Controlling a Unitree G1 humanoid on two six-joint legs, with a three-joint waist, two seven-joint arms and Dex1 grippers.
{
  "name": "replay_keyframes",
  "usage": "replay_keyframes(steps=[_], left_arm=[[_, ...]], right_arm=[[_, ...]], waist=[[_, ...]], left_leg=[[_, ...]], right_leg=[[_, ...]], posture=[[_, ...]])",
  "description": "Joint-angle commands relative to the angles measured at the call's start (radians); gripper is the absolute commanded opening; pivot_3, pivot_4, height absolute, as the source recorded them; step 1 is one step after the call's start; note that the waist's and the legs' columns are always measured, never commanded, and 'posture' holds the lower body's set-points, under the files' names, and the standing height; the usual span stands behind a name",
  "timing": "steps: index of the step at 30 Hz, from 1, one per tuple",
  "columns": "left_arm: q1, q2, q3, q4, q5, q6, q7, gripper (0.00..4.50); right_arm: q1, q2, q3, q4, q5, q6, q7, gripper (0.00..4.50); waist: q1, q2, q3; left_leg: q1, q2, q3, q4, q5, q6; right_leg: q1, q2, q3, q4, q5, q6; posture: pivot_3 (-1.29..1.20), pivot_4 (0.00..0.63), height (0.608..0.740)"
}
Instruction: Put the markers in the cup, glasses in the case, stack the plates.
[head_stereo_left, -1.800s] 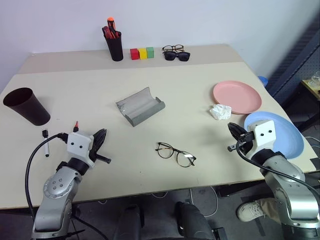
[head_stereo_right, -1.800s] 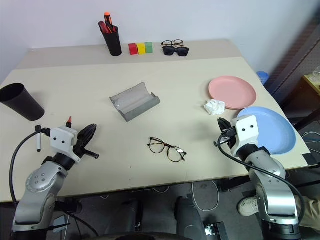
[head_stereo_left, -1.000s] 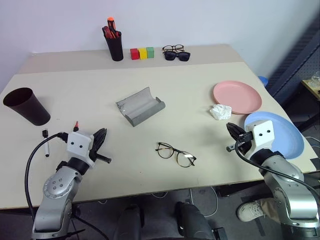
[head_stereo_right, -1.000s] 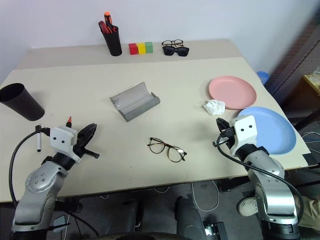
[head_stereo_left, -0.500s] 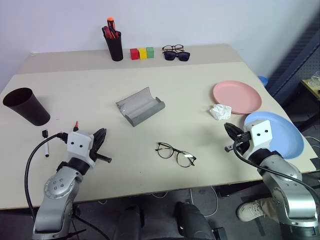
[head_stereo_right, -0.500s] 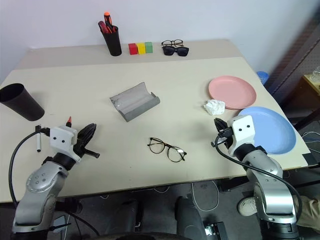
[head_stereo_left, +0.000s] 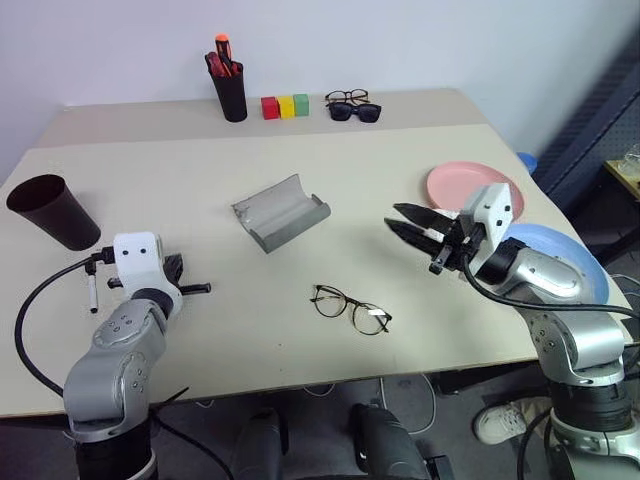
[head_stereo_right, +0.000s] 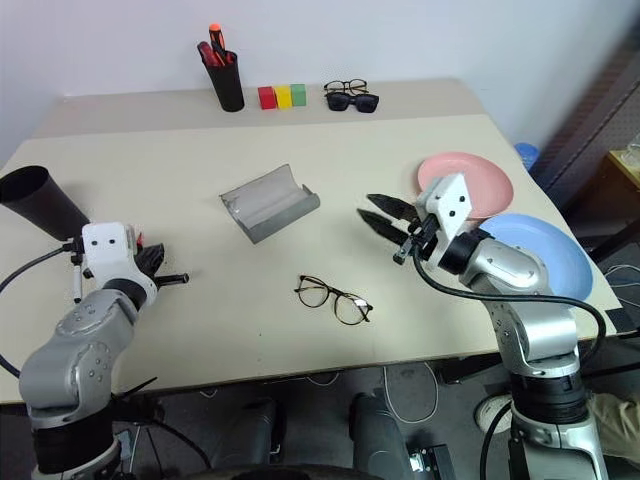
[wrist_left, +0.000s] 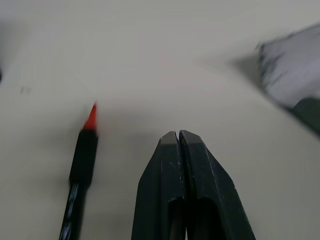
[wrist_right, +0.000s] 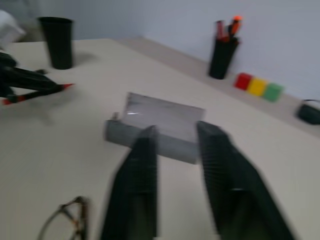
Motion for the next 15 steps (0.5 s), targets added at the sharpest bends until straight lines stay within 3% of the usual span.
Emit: replay_keyframes(steps=[1, 3, 4, 15], left_arm=[[-0.001, 0.013, 0.019, -0.050, 0.011, -0.005, 0.004, 0.00], [0.006, 0.016, 0.024, -0.050, 0.018, -0.006, 0.005, 0.00], [0.009, 0.016, 0.027, -0.050, 0.022, -0.008, 0.006, 0.00], [-0.096, 0.042, 0.130, 0.075, 0.115, 0.059, 0.126, 0.00]], right_arm=[[-0.011, 0.008, 0.013, -0.011, 0.023, -0.007, 0.011, 3.29], [-0.011, 0.012, 0.027, -0.014, 0.027, -0.005, 0.014, 4.32], [-0.012, 0.015, 0.033, -0.015, 0.027, -0.006, 0.013, 4.42], [-0.091, 0.058, 0.104, 0.043, 0.010, -0.031, 0.034, 4.42]], waist=[[-0.001, 0.000, 0.000], [-0.002, 0.000, 0.000], [-0.003, 0.000, 0.000], [-0.004, -0.001, 0.000]], left_leg=[[0.000, 0.000, 0.000, 0.000, 0.000, 0.000], [0.000, 0.000, 0.000, 0.002, 0.000, 0.000], [0.000, 0.000, 0.000, 0.002, 0.000, 0.000], [0.001, 0.000, 0.000, 0.002, 0.000, 0.000]], right_leg=[[0.000, 0.000, 0.000, 0.000, 0.000, 0.000], [0.000, 0.000, 0.000, 0.000, 0.001, -0.001], [0.000, 0.000, 0.000, 0.000, 0.001, -0.001], [0.000, 0.000, 0.000, 0.001, 0.001, -0.002]], posture=[[0.00, 0.150, 0.740], [0.00, 0.150, 0.740], [0.00, 0.150, 0.740], [0.00, 0.150, 0.740]])
